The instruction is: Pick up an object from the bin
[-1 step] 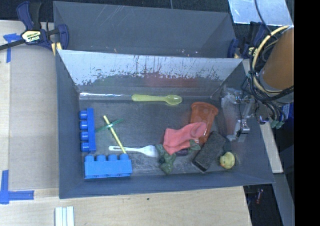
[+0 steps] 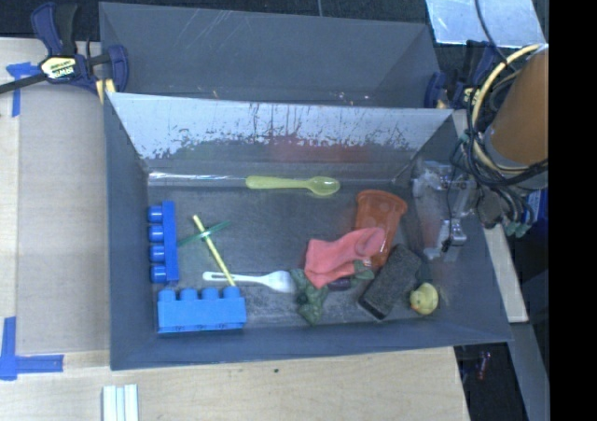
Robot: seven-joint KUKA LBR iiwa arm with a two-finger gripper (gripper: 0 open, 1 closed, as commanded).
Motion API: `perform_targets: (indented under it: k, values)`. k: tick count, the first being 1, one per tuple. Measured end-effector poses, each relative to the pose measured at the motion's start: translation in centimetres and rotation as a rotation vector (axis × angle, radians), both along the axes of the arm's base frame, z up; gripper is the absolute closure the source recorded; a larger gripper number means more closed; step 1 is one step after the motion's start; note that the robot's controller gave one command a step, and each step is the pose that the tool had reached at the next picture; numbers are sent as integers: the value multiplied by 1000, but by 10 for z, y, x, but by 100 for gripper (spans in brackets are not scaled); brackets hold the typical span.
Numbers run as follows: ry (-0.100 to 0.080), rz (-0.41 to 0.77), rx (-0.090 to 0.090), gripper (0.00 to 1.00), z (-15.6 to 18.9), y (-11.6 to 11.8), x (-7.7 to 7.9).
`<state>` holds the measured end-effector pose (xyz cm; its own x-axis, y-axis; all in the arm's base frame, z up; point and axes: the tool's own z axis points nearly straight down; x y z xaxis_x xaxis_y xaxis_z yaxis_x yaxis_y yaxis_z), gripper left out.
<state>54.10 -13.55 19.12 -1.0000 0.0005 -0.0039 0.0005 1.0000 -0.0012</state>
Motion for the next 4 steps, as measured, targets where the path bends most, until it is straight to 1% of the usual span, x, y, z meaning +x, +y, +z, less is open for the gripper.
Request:
perform_targets:
  k: [1,2,3,4]
  values:
    - [-3,117,-1,0,-50,29,16]
    - [-10,332,-5,0,-58,36,53]
    - [-18,338,-7,0,-69,42,64]
    - [-21,572,-11,0,-79,56,46]
